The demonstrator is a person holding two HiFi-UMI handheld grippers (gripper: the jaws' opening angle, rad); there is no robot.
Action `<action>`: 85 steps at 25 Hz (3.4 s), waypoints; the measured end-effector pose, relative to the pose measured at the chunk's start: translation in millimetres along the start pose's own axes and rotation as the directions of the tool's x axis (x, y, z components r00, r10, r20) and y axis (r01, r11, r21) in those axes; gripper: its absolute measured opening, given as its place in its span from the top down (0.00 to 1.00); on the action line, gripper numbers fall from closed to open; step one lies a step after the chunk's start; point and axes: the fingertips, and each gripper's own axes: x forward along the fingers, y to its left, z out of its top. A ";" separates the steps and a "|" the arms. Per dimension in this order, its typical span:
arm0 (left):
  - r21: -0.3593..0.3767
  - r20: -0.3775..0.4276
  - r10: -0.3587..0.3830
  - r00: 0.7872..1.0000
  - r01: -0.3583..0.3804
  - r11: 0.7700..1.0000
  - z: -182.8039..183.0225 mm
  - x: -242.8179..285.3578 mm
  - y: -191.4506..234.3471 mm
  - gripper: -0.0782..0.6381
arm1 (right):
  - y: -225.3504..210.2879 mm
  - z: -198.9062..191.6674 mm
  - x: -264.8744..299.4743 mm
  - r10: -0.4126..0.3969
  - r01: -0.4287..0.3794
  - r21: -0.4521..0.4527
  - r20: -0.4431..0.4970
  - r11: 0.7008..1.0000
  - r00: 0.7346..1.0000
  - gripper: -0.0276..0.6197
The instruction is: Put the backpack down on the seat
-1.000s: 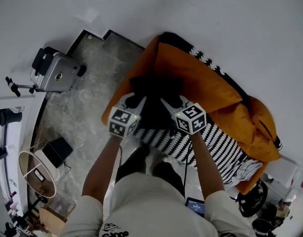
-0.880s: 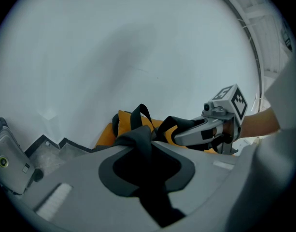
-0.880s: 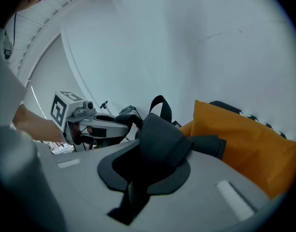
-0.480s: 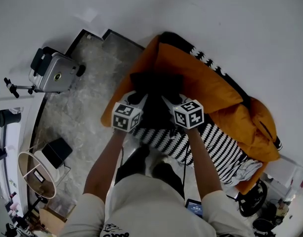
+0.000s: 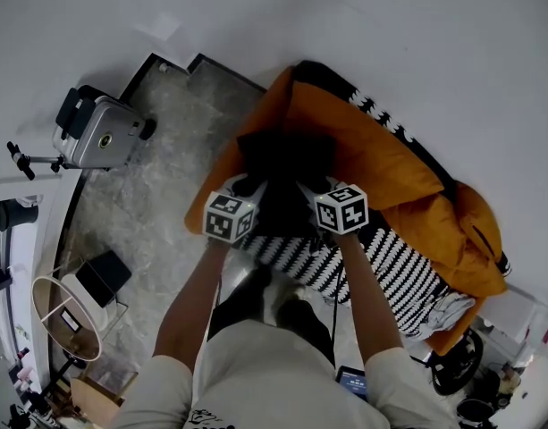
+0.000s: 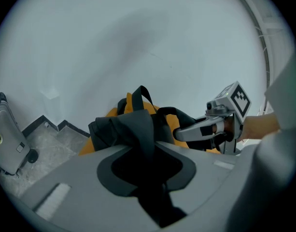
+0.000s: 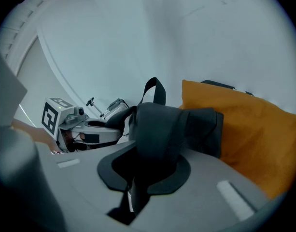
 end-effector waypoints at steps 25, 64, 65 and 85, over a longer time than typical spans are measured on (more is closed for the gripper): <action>-0.022 -0.039 0.061 0.997 -0.062 0.998 -32.7 21.8 20.3 0.62 | -10.7 -33.6 41.4 0.006 -0.009 -0.028 -0.097 1.000 0.995 0.84; -0.045 0.109 0.256 0.961 -0.252 0.967 -73.3 -134.5 3.7 0.46 | 20.3 -83.2 -115.5 -0.209 0.214 -0.020 0.135 0.977 0.968 0.61; -0.037 0.114 0.260 0.959 -0.257 0.966 -73.6 -141.3 -0.4 0.47 | 24.5 -84.0 -123.1 -0.212 0.217 -0.020 0.148 0.976 0.966 0.61; 0.079 0.248 0.248 0.936 -0.275 0.958 -76.1 -244.3 -141.7 0.65 | 113.2 -114.9 -289.2 -0.194 0.251 -0.130 0.346 0.959 0.918 0.73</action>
